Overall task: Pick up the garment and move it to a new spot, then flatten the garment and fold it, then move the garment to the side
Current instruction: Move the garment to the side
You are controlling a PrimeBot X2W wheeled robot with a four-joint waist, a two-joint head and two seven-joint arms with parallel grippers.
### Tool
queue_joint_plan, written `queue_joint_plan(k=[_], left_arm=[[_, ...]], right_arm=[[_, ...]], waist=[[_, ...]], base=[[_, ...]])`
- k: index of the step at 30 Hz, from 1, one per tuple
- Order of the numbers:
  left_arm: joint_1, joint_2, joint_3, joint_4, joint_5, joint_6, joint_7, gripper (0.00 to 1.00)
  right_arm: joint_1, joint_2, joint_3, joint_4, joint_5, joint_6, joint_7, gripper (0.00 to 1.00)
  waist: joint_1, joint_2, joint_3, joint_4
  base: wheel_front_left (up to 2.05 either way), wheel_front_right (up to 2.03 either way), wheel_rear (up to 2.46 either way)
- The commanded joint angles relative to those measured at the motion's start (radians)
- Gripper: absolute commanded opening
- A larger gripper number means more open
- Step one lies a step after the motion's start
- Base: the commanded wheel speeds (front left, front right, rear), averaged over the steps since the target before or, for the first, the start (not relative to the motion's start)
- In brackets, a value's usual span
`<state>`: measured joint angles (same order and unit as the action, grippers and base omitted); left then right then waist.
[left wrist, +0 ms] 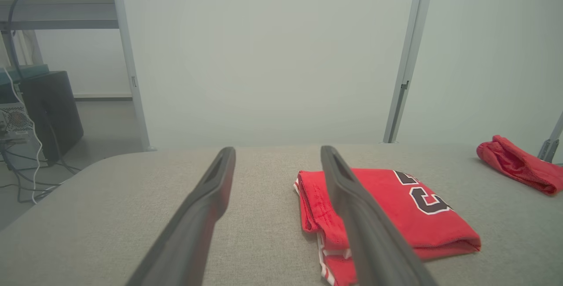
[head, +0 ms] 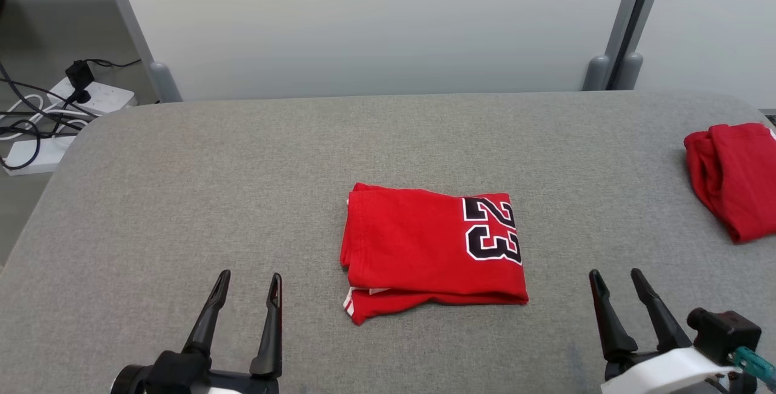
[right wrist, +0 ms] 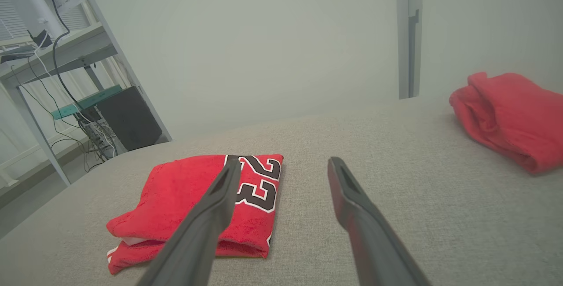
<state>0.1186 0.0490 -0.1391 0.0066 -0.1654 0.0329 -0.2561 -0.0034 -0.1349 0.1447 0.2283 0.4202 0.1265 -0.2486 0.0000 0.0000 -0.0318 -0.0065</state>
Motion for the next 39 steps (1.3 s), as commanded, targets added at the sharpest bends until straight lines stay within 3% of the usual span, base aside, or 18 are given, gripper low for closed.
queue_joint_plan(k=[1, 11, 20, 27, 39], left_arm=[[-0.035, 0.001, 0.023, -0.026, 0.012, -0.008, -0.006, 1.0], [-0.061, 0.001, -0.023, -0.031, 0.005, 0.0, -0.006, 1.0], [-0.092, 0.001, -0.054, -0.033, -0.006, 0.008, -0.006, 1.0], [-0.121, 0.001, -0.084, -0.037, -0.016, 0.026, -0.006, 1.0], [-0.147, 0.001, -0.099, -0.039, -0.022, 0.043, -0.006, 1.0]], right_arm=[[-0.077, -0.023, 0.046, 0.019, 0.04, 0.004, -0.013, 1.0], [-0.281, -0.089, 0.201, 0.306, 0.351, 0.004, 0.009, 1.0], [-0.429, -0.15, 0.317, 0.487, 0.536, 0.004, 0.064, 1.0], [-0.501, -0.163, 0.37, 0.583, 0.646, 0.004, 0.105, 1.0], [-0.542, -0.166, 0.472, 0.644, 0.762, 0.004, 0.146, 1.0]], waist=[[0.0, 0.0, 0.008, 0.013], [0.0, 0.0, 0.039, 0.104], [0.0, 0.0, 0.102, 0.17], [0.0, 0.0, 0.152, 0.203], [0.0, 0.0, 0.183, 0.23]], base=[[0.0, 0.0, 0.0], [0.0, 0.0, 0.0], [0.0, 0.0, 0.0], [0.0, 0.0, 0.0], [0.0, 0.0, 0.0]])
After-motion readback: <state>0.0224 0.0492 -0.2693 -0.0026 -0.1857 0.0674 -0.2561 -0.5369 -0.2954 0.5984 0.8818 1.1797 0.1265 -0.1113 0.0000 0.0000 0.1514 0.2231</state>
